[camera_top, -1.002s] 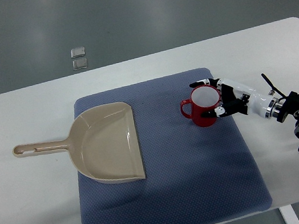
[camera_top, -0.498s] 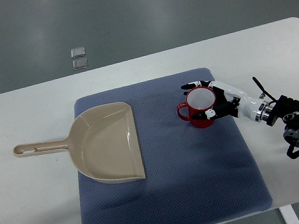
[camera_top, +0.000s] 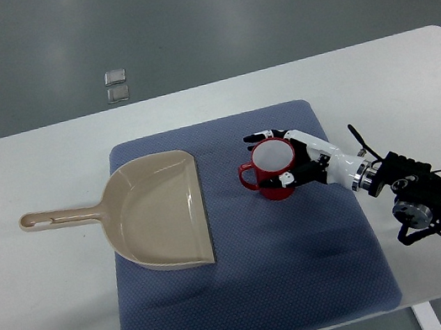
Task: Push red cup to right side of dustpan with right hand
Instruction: 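Push the red mug with the right hand toward the dustpan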
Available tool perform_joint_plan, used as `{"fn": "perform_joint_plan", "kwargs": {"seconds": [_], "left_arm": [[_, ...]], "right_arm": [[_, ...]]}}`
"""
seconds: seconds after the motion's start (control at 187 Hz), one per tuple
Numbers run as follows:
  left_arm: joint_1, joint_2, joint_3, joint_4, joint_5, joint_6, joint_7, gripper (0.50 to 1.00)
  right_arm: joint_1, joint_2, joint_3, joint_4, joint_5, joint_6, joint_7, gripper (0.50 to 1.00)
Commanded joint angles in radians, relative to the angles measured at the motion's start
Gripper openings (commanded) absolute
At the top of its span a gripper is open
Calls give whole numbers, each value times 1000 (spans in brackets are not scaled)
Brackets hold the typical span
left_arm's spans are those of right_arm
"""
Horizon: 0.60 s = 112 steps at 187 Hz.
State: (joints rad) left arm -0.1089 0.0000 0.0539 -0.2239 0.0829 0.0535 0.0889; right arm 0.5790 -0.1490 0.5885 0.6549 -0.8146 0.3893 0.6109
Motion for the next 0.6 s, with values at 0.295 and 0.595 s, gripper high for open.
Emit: {"fn": "perform_joint_plan", "kwargs": {"seconds": [0.295, 0.595], "left_arm": [[0, 0, 1, 0, 0, 0, 0, 1000], [0, 0, 1, 0, 0, 0, 0, 1000]], "right_arm": [[5, 54, -4, 3, 2, -4, 0, 932], [4, 86, -12, 8, 2, -24, 0, 932]]}}
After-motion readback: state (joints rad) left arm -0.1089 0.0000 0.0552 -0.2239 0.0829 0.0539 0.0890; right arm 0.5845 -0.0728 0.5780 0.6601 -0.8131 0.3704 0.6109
